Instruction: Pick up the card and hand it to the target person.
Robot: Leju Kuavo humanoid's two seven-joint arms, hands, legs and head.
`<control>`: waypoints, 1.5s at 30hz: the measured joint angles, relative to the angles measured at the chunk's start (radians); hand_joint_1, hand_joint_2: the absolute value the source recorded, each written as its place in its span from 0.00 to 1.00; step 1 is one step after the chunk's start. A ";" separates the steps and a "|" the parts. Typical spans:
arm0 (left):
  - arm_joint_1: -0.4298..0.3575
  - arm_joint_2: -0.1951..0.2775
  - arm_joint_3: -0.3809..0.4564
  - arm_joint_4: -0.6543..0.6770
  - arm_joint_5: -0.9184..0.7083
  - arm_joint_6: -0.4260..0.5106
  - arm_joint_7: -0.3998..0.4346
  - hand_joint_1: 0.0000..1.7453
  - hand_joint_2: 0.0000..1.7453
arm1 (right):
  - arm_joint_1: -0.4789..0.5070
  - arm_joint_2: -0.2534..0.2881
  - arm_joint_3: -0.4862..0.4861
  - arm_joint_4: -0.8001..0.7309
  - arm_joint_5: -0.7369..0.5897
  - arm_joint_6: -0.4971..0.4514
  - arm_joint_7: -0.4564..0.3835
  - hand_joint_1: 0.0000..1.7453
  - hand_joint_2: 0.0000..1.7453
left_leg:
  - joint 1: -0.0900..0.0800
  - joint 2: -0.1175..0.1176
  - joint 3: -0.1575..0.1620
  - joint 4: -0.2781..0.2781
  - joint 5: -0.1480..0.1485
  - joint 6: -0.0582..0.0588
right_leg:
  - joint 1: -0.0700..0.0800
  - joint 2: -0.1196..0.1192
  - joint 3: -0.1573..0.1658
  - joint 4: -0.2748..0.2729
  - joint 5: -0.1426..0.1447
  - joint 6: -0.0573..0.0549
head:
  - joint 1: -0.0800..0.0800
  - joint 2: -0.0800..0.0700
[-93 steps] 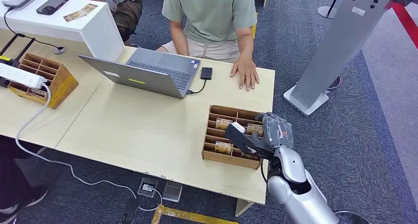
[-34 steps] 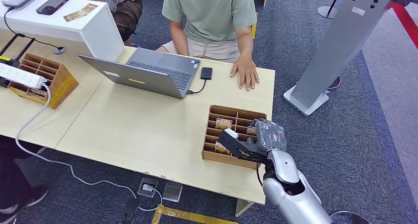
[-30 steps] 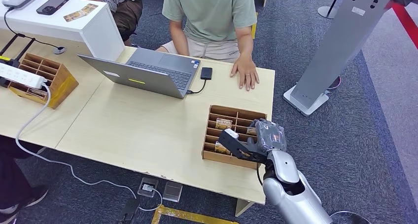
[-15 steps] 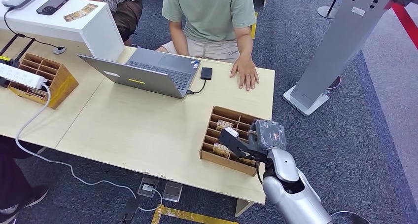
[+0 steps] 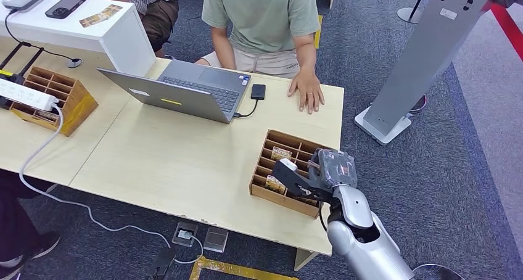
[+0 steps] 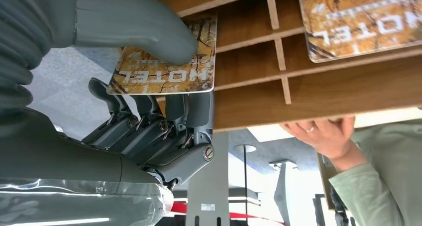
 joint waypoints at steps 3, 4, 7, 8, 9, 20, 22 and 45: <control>0.000 0.000 0.000 0.000 0.000 0.000 0.000 0.00 0.00 | 0.002 -0.002 -0.002 -0.032 0.000 0.000 0.000 0.91 1.00 | 0.000 0.000 0.000 0.000 0.000 0.000 | 0.000 0.000 0.000 0.000 0.000 0.000 | 0.000 0.000; 0.000 0.000 0.000 0.000 0.000 0.000 0.000 0.00 0.00 | 0.002 -0.004 -0.003 -0.046 0.001 0.000 0.000 0.90 1.00 | 0.000 0.000 0.000 0.000 0.000 0.000 | 0.000 0.000 0.000 0.000 0.000 0.000 | 0.000 0.000; 0.000 0.000 0.000 0.000 0.001 0.002 0.000 0.00 0.00 | 0.003 -0.009 -0.006 -0.089 0.001 0.000 0.000 0.89 1.00 | 0.000 0.000 0.000 0.000 0.000 0.000 | 0.000 0.000 0.000 0.000 0.000 0.000 | 0.000 0.000; 0.000 0.000 0.000 0.000 0.002 0.002 0.000 0.00 0.00 | 0.004 -0.011 -0.007 -0.104 0.001 0.000 0.000 0.89 1.00 | 0.000 0.000 0.000 0.000 0.000 0.000 | 0.000 0.000 0.000 0.000 0.000 0.000 | 0.000 0.000; 0.000 0.000 0.000 0.000 0.003 0.002 0.000 0.00 0.00 | 0.004 -0.013 -0.008 -0.120 0.000 0.001 -0.002 0.87 1.00 | 0.000 0.000 0.000 0.000 0.000 0.000 | 0.000 0.000 0.000 0.000 0.000 0.000 | 0.000 0.000; 0.002 0.000 0.000 0.000 0.007 0.001 -0.010 0.00 0.00 | -0.002 -0.045 -0.050 -0.307 -0.058 0.024 -0.034 0.84 1.00 | 0.000 0.000 0.000 0.000 0.000 0.000 | 0.000 0.000 0.000 0.000 0.000 0.000 | 0.000 0.000; 0.002 0.000 0.000 0.000 0.007 0.001 -0.010 0.00 0.00 | -0.009 -0.050 -0.059 -0.329 -0.065 0.023 -0.040 0.83 1.00 | 0.000 0.000 0.000 0.000 0.000 0.000 | 0.000 0.000 0.000 0.000 0.000 0.000 | 0.000 0.000; -0.001 -0.001 -0.014 -0.003 -0.021 -0.010 -0.002 0.00 0.00 | -0.409 0.038 -0.092 0.178 -0.111 -0.192 -0.220 0.78 1.00 | 0.000 -0.001 -0.001 0.000 0.000 0.000 | 0.000 0.000 0.000 0.000 0.000 0.000 | 0.000 0.000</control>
